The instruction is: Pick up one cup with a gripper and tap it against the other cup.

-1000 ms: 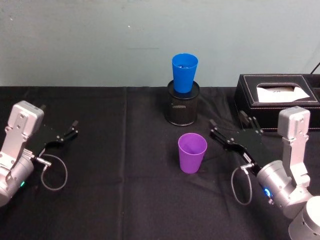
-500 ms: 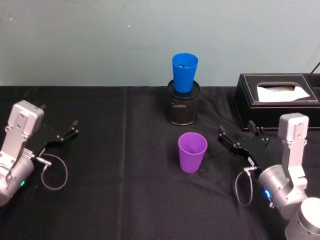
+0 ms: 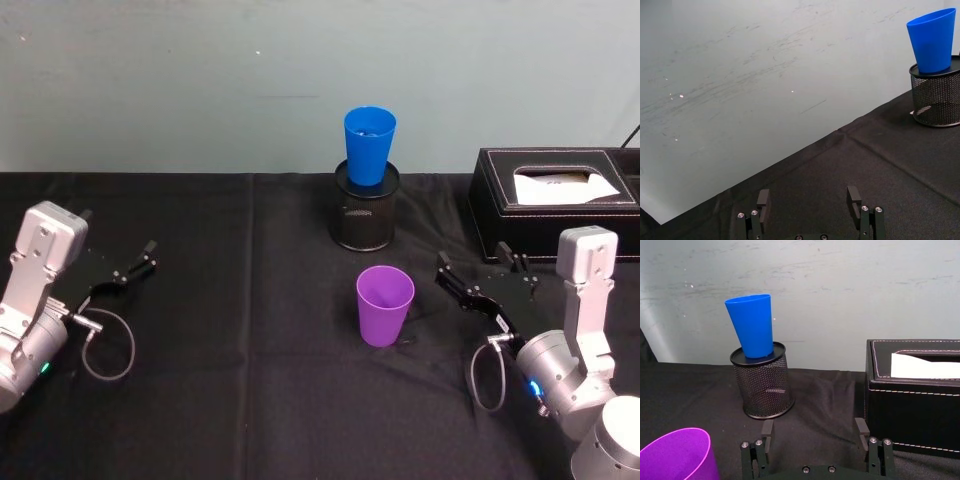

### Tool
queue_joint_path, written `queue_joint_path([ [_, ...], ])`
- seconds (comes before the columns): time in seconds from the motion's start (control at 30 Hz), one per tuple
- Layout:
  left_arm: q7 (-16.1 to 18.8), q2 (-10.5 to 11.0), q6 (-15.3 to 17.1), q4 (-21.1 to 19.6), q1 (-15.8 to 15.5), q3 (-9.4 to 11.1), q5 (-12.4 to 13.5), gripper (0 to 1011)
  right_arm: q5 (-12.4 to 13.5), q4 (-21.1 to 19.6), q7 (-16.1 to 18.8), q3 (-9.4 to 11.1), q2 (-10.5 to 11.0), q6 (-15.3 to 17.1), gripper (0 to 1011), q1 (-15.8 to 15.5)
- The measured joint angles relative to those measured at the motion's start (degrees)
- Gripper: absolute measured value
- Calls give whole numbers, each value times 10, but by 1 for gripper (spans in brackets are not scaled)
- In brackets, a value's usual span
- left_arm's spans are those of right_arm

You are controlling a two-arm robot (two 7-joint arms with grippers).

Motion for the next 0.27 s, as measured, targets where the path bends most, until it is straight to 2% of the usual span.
queue_joint_path([
  [0.27, 0, 0, 0, 0, 0, 0, 0, 1000, 0, -1, -1, 0, 0, 1, 1002, 0],
])
